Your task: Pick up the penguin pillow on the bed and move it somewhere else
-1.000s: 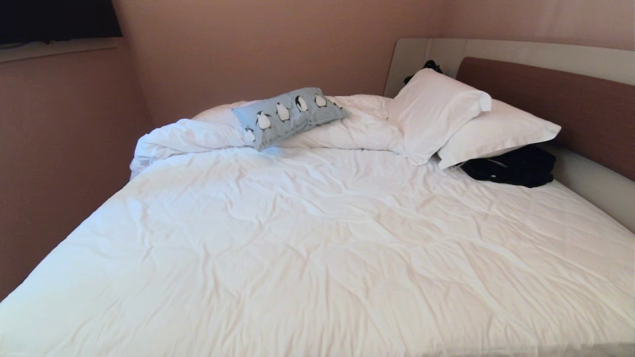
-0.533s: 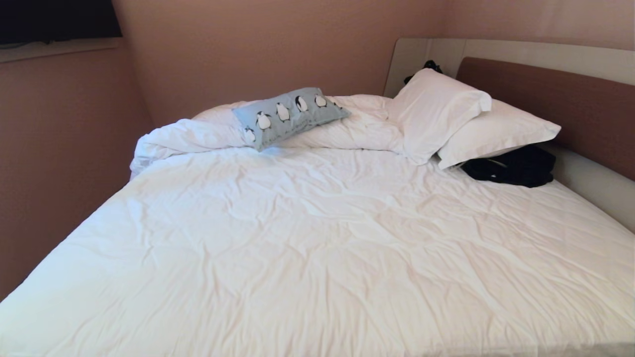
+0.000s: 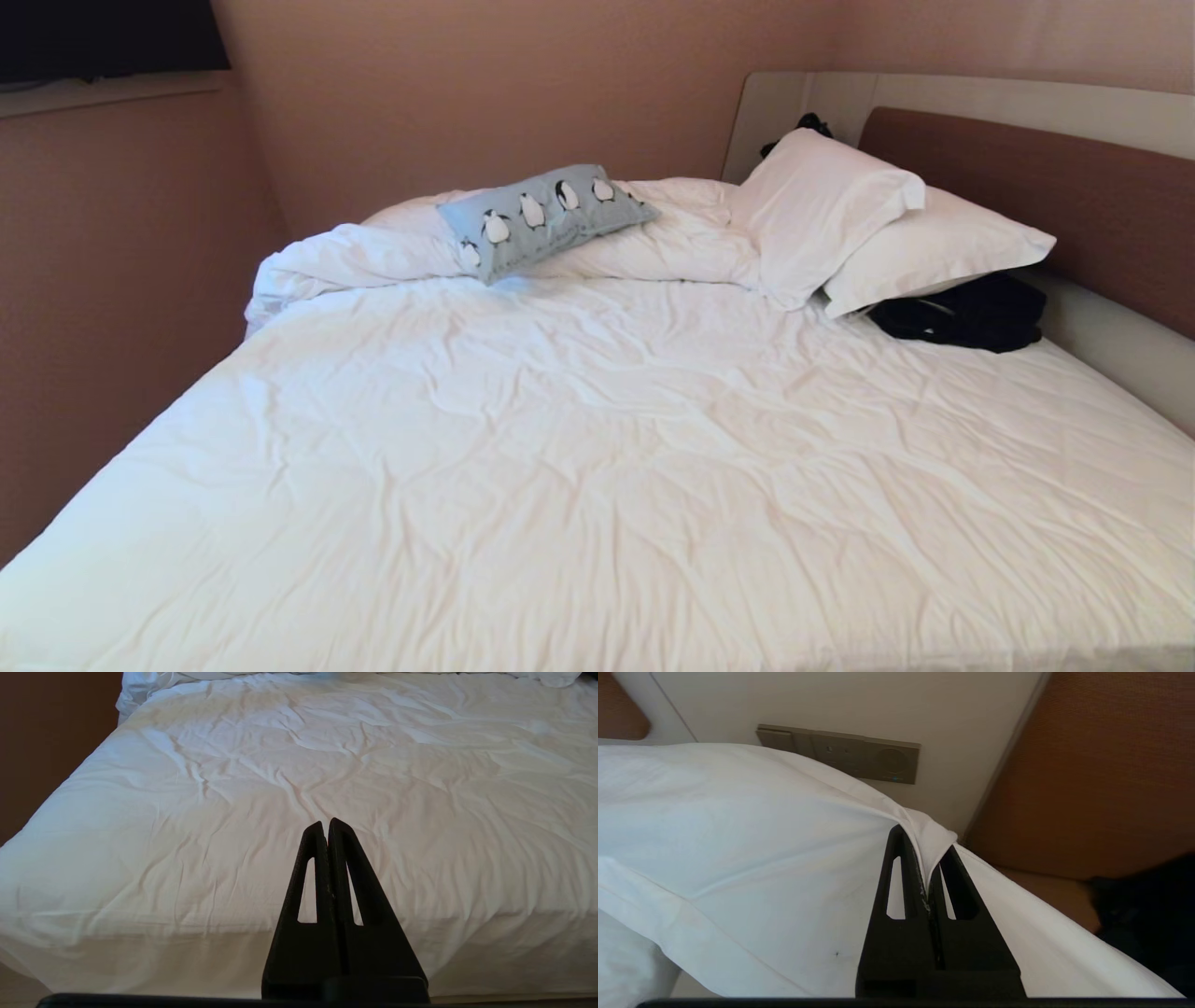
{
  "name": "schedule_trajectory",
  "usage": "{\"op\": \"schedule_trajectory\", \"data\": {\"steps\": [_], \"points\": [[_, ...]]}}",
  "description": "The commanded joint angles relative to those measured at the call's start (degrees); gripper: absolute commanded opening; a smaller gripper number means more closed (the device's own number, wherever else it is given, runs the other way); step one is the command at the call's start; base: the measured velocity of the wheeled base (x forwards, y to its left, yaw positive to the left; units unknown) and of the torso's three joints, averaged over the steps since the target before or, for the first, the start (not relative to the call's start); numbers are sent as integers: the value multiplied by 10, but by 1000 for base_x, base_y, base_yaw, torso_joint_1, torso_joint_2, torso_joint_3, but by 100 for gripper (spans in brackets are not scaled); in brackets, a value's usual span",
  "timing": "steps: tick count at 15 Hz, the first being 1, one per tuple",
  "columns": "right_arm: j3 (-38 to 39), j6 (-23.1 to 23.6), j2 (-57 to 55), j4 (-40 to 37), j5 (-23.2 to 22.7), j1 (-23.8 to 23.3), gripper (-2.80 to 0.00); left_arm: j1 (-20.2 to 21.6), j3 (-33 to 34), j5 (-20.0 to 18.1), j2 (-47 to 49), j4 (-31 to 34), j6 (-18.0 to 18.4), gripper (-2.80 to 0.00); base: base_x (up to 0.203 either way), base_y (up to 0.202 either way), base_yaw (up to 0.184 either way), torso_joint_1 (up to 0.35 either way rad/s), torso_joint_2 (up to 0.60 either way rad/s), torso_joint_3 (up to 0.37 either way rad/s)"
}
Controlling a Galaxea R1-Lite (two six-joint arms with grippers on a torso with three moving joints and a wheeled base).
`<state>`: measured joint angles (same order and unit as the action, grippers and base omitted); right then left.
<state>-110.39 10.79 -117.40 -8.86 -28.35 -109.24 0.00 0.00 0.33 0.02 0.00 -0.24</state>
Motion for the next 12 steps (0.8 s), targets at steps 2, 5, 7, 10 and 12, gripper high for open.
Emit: {"op": "schedule_trajectory", "data": {"steps": [2, 5, 7, 10, 12], "points": [[0, 38, -1, 26, -3, -17, -280, 0, 0, 0, 0, 0, 0, -280, 0, 0, 0, 0, 0, 0], [7, 55, -16, 114, 1, -31, -280, 0, 0, 0, 0, 0, 0, -280, 0, 0, 0, 0, 0, 0], [30, 67, -18, 184, 1, -36, -280, 0, 1, 0, 0, 0, 0, -280, 0, 0, 0, 0, 0, 0], [44, 75, -39, 279, 2, -43, -280, 0, 0, 0, 0, 0, 0, -280, 0, 0, 0, 0, 0, 0], [46, 86, -50, 312, 1, -47, -280, 0, 0, 0, 0, 0, 0, -280, 0, 0, 0, 0, 0, 0]]}}
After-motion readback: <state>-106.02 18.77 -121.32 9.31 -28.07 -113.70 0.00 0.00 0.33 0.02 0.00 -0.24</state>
